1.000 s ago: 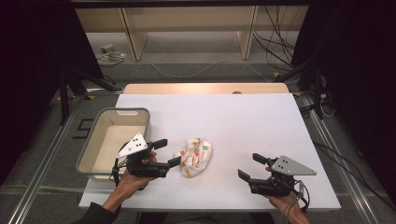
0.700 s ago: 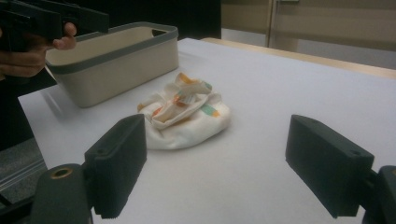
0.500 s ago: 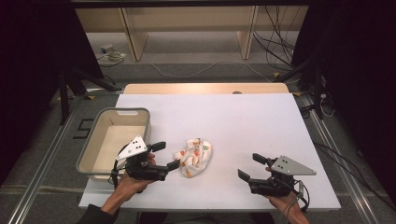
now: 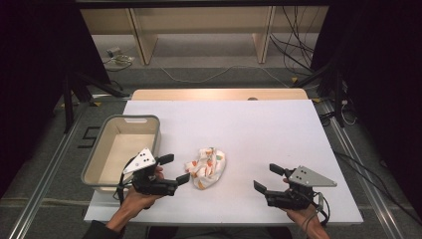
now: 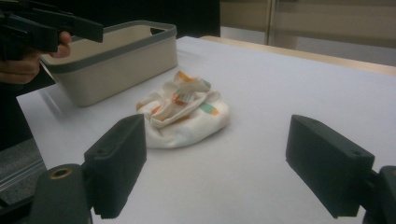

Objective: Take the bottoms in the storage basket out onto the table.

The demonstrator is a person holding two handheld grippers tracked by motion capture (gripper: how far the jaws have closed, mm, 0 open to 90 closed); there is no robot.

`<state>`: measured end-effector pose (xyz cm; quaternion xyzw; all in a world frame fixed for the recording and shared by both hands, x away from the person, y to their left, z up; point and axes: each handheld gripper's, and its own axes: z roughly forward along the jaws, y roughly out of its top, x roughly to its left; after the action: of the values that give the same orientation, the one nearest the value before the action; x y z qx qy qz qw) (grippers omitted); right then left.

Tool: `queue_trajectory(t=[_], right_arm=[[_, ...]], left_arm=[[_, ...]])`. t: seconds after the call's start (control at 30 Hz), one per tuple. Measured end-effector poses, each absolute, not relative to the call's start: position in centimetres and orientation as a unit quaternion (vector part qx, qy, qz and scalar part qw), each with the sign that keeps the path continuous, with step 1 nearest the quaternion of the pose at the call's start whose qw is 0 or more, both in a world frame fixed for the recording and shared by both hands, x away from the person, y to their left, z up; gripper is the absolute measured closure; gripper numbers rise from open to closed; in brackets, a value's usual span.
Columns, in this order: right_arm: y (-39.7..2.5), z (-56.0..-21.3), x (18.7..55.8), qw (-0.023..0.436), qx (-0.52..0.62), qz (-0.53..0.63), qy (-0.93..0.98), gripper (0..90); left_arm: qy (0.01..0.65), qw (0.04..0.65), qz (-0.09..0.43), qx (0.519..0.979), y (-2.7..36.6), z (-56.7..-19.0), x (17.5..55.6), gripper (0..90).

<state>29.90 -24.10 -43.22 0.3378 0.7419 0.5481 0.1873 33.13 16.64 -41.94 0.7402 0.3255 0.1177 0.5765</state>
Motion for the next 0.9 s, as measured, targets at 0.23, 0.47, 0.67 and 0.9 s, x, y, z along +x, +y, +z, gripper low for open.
queue_trajectory(t=[0.23,0.47,0.67,0.9], right_arm=[[-24.14,-43.23,29.93,0.188,0.338,0.549,0.741,21.2],[-24.12,-43.23,29.92,0.188,0.337,0.549,0.741,21.2],[-24.11,-43.22,29.91,0.189,0.338,0.548,0.742,21.2],[-24.13,-43.22,29.91,0.189,0.338,0.548,0.742,21.2]], left_arm=[[0.328,0.581,0.119,0.736,16.80,-41.92,33.22,7.9],[0.331,0.583,0.125,0.732,16.88,-41.86,33.28,7.9],[0.332,0.582,0.126,0.732,16.95,-41.83,33.32,7.9],[0.333,0.579,0.128,0.733,16.85,-41.89,33.38,7.9]])
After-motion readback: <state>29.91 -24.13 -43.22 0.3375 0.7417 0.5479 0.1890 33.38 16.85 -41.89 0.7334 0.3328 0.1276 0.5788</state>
